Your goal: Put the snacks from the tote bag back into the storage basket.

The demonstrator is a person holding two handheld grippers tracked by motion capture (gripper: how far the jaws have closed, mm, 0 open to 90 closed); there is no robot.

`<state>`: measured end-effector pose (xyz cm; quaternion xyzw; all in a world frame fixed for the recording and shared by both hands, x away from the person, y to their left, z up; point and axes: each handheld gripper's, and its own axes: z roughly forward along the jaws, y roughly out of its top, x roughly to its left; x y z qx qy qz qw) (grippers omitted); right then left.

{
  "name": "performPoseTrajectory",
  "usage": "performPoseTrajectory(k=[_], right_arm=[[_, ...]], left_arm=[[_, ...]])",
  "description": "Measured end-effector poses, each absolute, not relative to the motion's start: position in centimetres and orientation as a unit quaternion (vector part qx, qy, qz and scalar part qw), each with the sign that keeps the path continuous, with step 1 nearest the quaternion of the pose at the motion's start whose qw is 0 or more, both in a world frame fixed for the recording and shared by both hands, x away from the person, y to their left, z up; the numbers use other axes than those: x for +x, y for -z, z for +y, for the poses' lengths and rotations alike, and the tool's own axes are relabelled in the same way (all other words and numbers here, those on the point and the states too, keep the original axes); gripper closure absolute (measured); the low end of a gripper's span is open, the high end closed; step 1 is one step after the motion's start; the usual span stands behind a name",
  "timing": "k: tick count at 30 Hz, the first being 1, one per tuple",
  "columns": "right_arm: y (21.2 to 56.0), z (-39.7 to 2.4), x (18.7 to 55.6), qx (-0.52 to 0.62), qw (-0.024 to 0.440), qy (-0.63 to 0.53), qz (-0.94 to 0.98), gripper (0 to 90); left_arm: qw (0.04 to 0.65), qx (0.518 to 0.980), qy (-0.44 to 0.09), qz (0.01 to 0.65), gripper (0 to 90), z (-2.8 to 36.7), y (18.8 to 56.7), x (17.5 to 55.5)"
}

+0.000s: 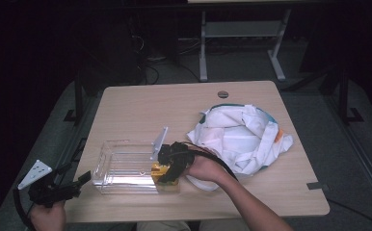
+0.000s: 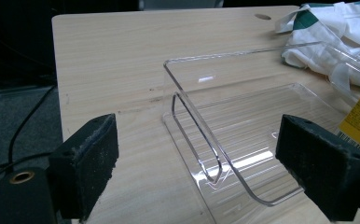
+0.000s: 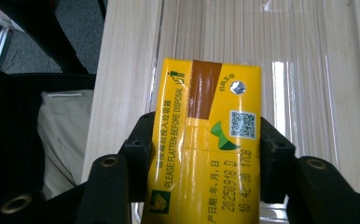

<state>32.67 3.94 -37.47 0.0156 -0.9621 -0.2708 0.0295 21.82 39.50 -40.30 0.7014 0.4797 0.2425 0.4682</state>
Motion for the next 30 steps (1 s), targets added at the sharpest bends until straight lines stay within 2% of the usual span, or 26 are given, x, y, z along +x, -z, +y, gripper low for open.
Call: performPoseTrajectory(k=[30], right_arm=[[37.59, 3.64, 32.42, 0.007, 0.037, 0.269, -0.962, 47.3]], left_arm=[[0.467, 0.701, -0.244, 0.48, 12.7, 39.48, 40.27, 21.78]])
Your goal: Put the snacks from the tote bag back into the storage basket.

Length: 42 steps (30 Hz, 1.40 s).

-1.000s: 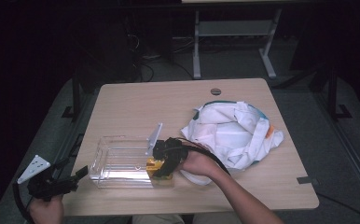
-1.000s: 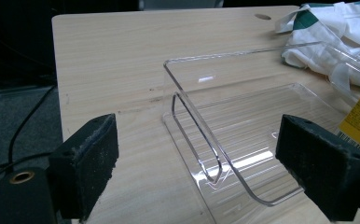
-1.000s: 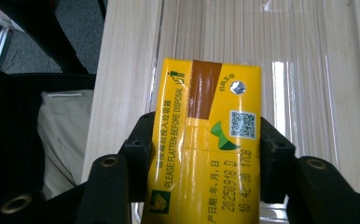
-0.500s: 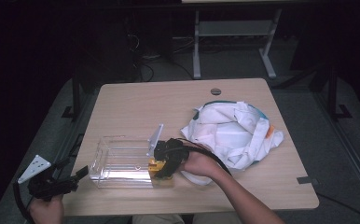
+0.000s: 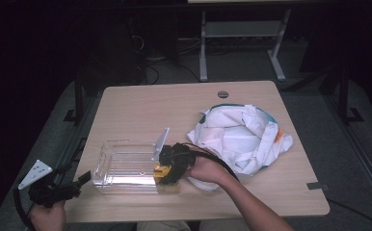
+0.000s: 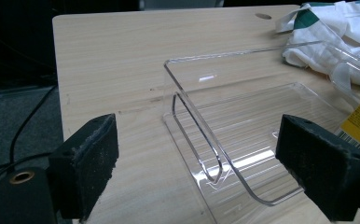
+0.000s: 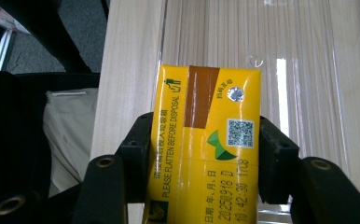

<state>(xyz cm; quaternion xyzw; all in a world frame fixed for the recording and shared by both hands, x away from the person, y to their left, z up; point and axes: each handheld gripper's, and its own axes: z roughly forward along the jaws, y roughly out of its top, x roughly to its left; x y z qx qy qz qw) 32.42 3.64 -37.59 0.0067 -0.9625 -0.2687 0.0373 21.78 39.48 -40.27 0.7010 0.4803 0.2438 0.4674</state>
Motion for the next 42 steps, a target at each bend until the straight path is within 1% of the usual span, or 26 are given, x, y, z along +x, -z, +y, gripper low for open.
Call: performPoseTrajectory(k=[13, 42], right_arm=[[37.56, 3.55, 32.36, 0.003, 0.047, 0.273, -0.961, 44.6], [37.41, 3.27, 32.33, -0.003, 0.048, 0.275, -0.96, 43.4]], left_arm=[[0.466, 0.702, -0.244, 0.481, 12.7, 39.47, 40.26, 21.77], [0.465, 0.702, -0.245, 0.48, 12.7, 39.39, 40.25, 21.75]])
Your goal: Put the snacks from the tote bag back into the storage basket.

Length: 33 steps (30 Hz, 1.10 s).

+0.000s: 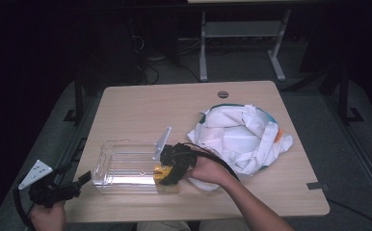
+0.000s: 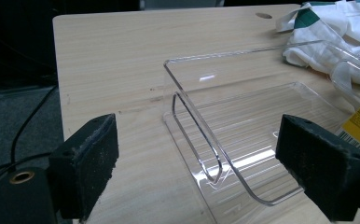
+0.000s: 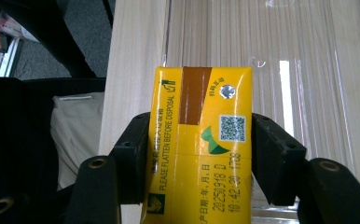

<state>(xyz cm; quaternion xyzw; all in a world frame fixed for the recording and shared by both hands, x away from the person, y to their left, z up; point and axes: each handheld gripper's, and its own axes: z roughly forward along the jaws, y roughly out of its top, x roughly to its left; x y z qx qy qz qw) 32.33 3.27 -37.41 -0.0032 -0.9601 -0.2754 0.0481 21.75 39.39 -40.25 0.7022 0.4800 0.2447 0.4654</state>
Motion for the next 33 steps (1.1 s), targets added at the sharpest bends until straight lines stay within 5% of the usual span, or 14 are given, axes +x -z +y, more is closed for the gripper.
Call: performPoseTrajectory(k=[33], right_arm=[[35.5, 2.0, 32.7, -0.02, 0.051, 0.299, -0.953, 38.0]], left_arm=[[0.465, 0.703, -0.244, 0.48, 12.7, 39.4, 40.3, 21.8]])
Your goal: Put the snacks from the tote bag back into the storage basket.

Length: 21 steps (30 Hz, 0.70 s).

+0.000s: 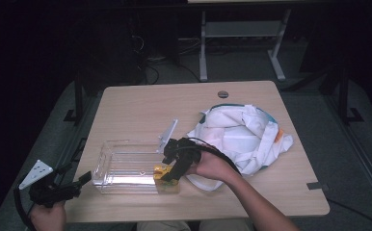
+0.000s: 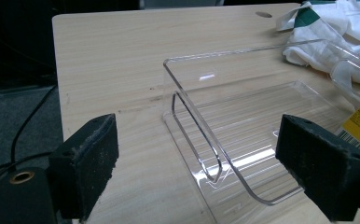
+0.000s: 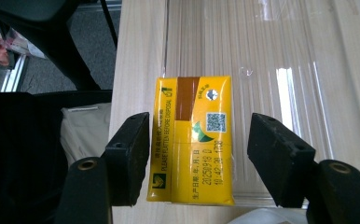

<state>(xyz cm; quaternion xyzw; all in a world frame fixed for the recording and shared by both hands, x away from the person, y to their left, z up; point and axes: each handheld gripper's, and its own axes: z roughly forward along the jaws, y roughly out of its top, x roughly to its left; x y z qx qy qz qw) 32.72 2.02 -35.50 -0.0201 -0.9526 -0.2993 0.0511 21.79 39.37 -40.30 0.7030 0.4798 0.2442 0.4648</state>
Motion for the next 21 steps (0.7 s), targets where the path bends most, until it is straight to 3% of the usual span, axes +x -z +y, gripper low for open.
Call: performPoseTrajectory(k=[21], right_arm=[[32.5, 0.9, 33.5, -0.033, 0.025, 0.315, -0.948, 36.1]], left_arm=[[0.463, 0.705, -0.245, 0.477, 12.7, 39.4, 40.3, 21.8]])
